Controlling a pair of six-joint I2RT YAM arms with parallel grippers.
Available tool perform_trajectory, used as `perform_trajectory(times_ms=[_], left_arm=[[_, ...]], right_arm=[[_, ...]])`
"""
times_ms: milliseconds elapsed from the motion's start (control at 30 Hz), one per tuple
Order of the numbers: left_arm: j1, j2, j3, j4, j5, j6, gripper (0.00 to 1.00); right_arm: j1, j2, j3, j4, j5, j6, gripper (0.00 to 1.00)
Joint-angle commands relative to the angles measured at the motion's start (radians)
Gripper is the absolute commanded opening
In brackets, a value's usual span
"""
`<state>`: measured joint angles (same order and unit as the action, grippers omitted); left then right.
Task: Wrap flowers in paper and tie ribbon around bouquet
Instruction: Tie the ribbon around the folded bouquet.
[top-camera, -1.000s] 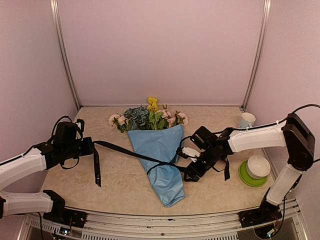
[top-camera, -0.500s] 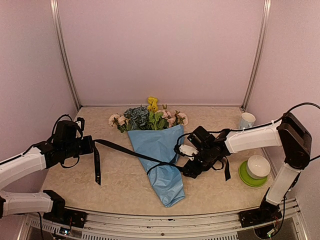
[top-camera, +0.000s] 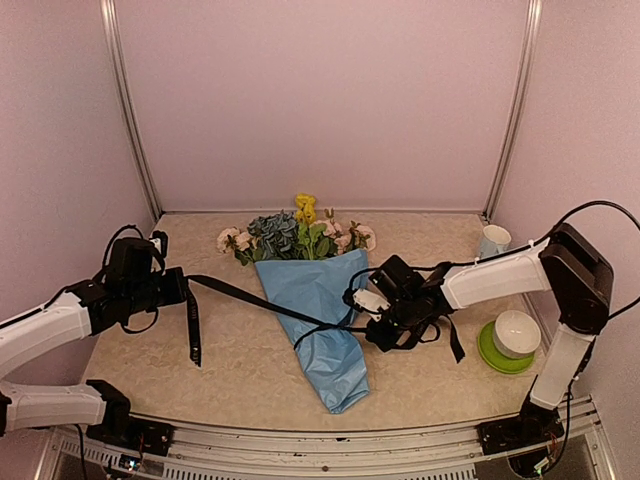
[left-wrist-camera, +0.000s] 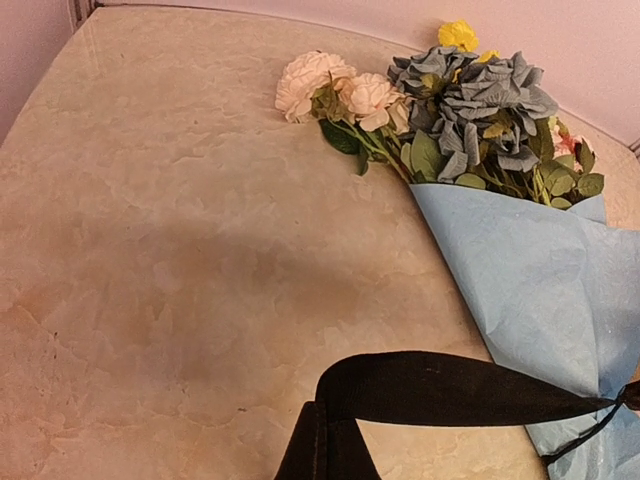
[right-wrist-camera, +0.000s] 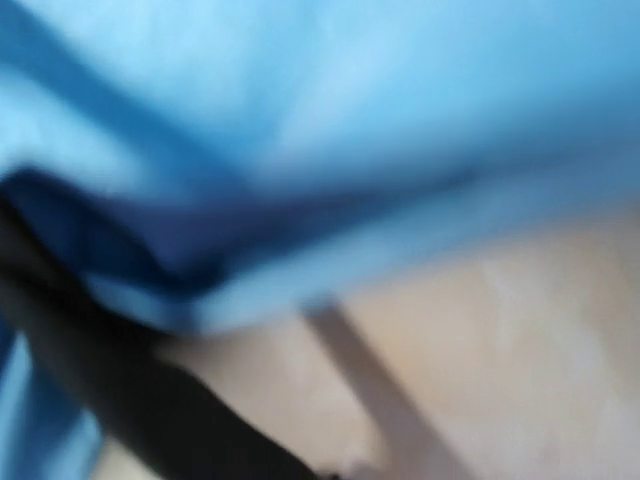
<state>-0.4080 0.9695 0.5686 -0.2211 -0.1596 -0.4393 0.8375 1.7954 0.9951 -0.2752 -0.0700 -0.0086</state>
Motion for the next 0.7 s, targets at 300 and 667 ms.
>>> perform_trajectory(times_ms=[300, 667], left_arm=[[0.15, 0.13, 0.051, 0.116, -0.089, 0.064, 0.0], [0.381, 0.325, 0.183, 0.182, -0.121, 0.123, 0.0]], right_arm=[[0.167, -0.189, -0.223, -0.068, -0.141, 0.4, 0.0], [0.377, -0.163, -0.24, -0.11, -0.259, 0.516, 0.0]])
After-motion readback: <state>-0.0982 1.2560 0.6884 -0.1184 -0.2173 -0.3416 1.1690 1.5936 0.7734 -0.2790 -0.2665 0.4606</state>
